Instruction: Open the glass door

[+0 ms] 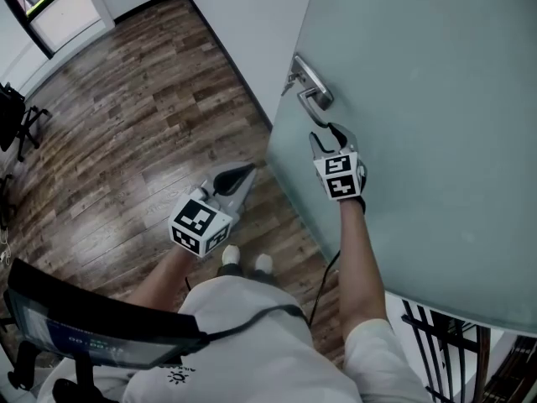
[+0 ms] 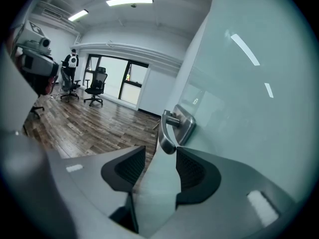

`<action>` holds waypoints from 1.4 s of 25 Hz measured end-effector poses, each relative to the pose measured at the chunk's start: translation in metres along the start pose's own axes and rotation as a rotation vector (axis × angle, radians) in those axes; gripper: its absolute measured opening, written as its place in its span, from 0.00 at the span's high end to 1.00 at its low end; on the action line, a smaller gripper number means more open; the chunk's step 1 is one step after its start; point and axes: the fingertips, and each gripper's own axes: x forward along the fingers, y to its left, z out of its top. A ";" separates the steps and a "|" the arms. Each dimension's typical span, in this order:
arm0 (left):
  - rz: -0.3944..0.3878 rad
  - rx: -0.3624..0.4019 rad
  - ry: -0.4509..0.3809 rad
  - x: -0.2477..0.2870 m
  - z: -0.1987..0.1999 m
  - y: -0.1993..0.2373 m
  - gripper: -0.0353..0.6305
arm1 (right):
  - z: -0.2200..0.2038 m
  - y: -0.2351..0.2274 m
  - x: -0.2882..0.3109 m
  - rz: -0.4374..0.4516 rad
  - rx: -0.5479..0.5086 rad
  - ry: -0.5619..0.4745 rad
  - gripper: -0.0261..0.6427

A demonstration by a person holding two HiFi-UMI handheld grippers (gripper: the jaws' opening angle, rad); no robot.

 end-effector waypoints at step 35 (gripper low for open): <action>0.012 0.014 -0.156 -0.047 0.047 -0.044 0.94 | 0.070 0.105 -0.214 0.162 0.451 -0.461 0.95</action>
